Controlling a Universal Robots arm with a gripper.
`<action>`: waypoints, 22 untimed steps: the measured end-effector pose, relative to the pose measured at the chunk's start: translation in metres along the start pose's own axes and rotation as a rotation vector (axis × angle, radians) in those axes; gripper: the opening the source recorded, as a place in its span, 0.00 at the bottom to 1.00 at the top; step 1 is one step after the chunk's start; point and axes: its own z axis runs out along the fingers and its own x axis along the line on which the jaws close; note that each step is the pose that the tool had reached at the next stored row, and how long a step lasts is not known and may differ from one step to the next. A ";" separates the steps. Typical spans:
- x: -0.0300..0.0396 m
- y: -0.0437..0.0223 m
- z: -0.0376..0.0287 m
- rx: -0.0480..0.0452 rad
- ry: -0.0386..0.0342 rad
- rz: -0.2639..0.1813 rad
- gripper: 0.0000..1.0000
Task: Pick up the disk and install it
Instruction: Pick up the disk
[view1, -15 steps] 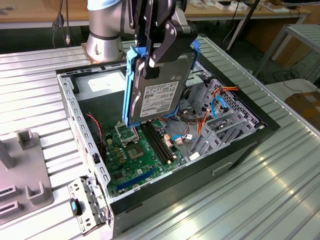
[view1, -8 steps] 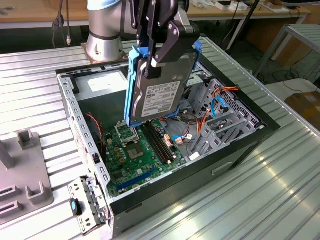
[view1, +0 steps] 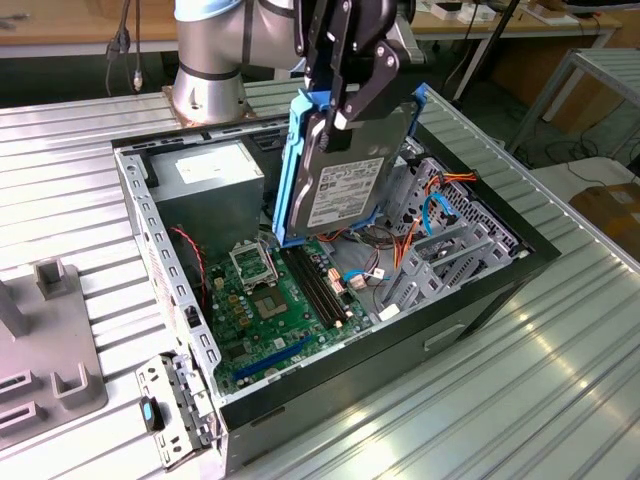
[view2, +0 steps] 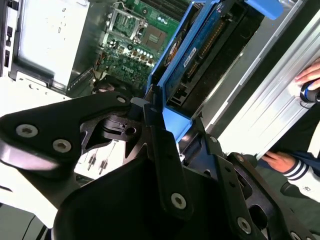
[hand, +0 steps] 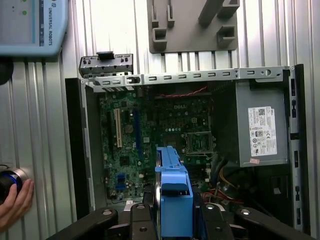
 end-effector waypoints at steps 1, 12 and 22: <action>-0.0001 -0.0024 0.0001 0.0000 -0.0001 0.000 0.37; -0.0036 -0.0547 -0.0001 -0.0001 0.0000 0.000 0.37; -0.0054 -0.0823 -0.0002 -0.0002 0.0000 0.000 0.37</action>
